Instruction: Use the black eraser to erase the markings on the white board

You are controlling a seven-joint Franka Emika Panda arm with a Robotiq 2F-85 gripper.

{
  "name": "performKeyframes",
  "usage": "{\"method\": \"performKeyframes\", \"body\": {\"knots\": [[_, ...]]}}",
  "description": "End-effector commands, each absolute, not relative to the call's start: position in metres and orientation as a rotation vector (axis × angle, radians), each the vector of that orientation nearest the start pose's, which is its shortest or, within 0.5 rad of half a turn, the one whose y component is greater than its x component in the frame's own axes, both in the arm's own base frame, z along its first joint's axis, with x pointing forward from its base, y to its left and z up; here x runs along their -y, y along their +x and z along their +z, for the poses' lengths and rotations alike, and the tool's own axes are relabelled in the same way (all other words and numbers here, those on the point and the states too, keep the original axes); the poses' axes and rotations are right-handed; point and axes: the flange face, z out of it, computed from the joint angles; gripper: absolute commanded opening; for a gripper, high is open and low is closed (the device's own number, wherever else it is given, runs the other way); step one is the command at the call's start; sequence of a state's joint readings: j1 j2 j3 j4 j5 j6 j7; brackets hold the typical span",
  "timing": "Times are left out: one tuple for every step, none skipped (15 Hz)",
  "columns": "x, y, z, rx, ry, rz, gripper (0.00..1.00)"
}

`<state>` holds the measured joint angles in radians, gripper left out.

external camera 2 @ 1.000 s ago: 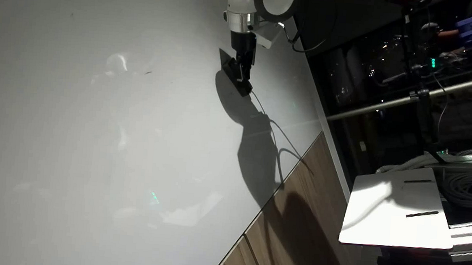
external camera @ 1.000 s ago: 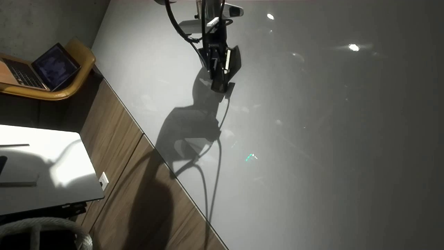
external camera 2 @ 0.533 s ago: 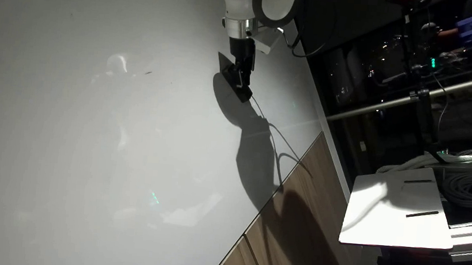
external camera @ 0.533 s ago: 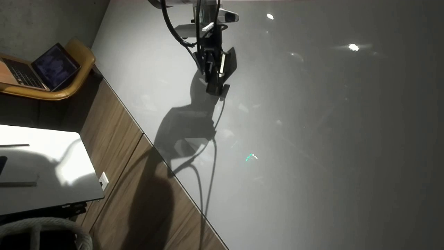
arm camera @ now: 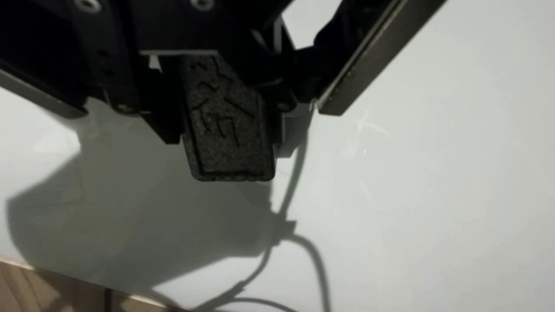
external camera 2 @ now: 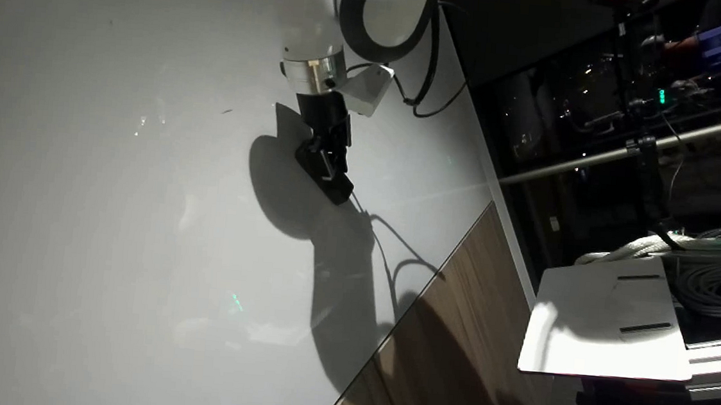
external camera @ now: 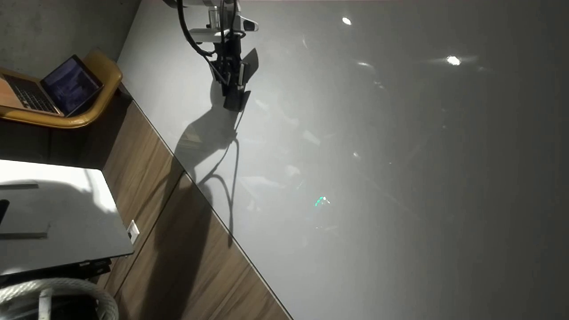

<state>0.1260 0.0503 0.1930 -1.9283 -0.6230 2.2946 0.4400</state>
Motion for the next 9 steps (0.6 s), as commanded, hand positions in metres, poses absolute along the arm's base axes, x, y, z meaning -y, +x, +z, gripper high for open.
{"method": "performKeyframes", "body": {"knots": [[-0.237, 0.598, 0.525, 0.486, -3.407, -0.872, 0.28], [-0.251, 0.598, 0.534, 0.517, -3.419, -0.872, 0.28], [-0.268, 0.595, 0.544, 0.55, -3.429, -0.887, 0.28], [-0.283, 0.593, 0.555, 0.581, -3.436, -0.902, 0.28], [-0.296, 0.591, 0.566, 0.608, -3.441, -0.921, 0.28], [-0.309, 0.587, 0.58, 0.633, -3.444, -0.953, 0.28], [-0.317, 0.585, 0.594, 0.653, -3.446, -0.977, 0.28], [-0.324, 0.583, 0.61, 0.666, -3.456, -1.012, 0.28], [-0.323, 0.583, 0.626, 0.675, -3.467, -1.035, 0.28]]}}
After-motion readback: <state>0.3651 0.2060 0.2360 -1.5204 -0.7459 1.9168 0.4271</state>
